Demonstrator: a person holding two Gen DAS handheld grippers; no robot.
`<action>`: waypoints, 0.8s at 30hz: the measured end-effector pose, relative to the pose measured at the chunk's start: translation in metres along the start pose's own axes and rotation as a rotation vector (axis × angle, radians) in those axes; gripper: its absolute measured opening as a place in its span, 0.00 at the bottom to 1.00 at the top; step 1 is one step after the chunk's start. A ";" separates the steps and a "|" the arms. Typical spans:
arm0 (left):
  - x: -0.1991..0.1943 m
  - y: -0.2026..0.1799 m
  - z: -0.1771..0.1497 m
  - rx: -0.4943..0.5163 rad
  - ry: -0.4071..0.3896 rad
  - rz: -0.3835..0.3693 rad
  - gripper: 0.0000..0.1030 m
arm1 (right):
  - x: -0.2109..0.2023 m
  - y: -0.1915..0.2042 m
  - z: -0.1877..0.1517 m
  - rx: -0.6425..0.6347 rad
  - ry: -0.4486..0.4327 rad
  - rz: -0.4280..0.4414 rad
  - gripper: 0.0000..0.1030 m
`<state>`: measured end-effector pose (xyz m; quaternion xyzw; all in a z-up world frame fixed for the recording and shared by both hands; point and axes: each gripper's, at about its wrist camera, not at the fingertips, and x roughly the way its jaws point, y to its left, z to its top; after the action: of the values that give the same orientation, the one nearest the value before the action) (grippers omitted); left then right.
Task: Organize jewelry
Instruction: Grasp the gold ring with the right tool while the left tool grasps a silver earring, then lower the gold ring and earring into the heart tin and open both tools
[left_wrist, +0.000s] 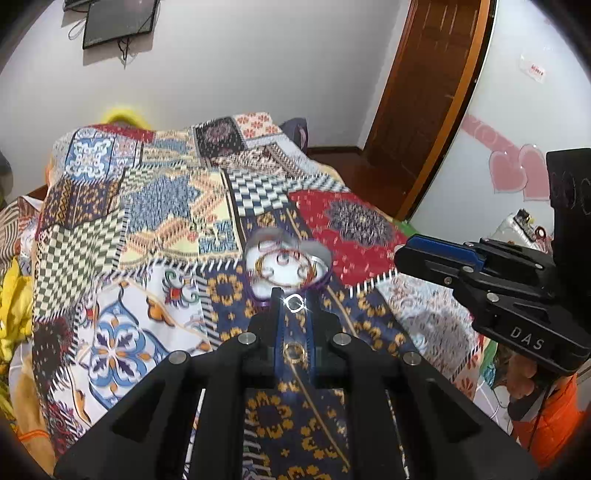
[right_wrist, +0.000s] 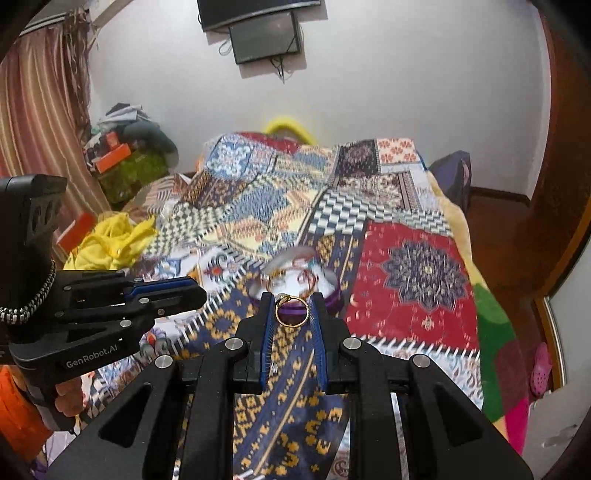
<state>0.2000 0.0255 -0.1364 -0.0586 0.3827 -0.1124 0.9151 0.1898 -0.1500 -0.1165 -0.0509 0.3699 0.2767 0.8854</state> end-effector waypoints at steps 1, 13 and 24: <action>-0.001 0.000 0.003 0.001 -0.009 -0.002 0.09 | 0.000 0.000 0.003 0.001 -0.008 0.002 0.16; 0.006 0.007 0.023 0.017 -0.045 0.008 0.09 | 0.005 0.004 0.026 0.008 -0.071 0.027 0.16; 0.045 0.017 0.023 -0.010 0.014 -0.012 0.09 | 0.047 -0.008 0.031 0.023 0.014 0.032 0.17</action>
<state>0.2498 0.0315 -0.1547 -0.0649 0.3894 -0.1162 0.9114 0.2406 -0.1266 -0.1269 -0.0366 0.3803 0.2862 0.8787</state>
